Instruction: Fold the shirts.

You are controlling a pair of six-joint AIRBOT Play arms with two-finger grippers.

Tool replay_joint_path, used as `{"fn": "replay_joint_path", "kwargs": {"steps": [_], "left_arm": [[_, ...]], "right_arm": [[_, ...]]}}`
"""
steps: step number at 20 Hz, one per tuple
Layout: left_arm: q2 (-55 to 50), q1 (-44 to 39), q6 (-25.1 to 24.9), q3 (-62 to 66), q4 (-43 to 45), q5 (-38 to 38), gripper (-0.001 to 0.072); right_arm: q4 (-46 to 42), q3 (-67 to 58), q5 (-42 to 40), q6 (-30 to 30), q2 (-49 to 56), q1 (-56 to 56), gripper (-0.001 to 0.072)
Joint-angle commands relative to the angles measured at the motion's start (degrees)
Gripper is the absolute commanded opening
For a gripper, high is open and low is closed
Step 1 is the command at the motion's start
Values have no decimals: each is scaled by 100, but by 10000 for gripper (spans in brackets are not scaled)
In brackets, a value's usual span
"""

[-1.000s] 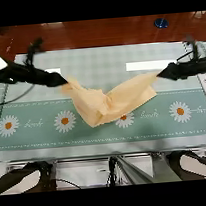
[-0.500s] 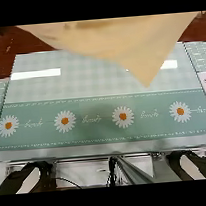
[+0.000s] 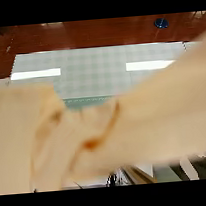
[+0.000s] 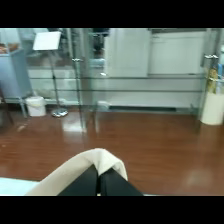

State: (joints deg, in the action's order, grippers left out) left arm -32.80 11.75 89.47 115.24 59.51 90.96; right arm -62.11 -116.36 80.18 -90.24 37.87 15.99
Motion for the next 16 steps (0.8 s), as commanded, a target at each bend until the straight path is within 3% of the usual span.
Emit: {"fn": "replay_joint_path", "kwargs": {"steps": [1,3,6,8,10,13,16], "left_arm": [[273,2,640,-76,83,1460,21],[350,2,688,-435,-133,1460,21],[446,7,678,-1755,-791,1458,21],[560,7,352,-3058,-1115,1436,21],[625,2,-50,-4424,-1115,1069,21],[553,0,-564,-6255,-1456,-516,21],[269,0,-1390,-7412,-2024,-2374,21]], "right_arm": [[-868,-125,1478,-282,-254,2,24],[-1152,-120,2651,129,7,4,24],[-1003,621,2605,168,304,-9,24],[-551,1458,2522,181,603,-11,24],[-50,2354,1937,372,931,-11,24],[57,3187,466,516,1576,-15,24],[118,3233,-378,931,2505,-15,24]]}}
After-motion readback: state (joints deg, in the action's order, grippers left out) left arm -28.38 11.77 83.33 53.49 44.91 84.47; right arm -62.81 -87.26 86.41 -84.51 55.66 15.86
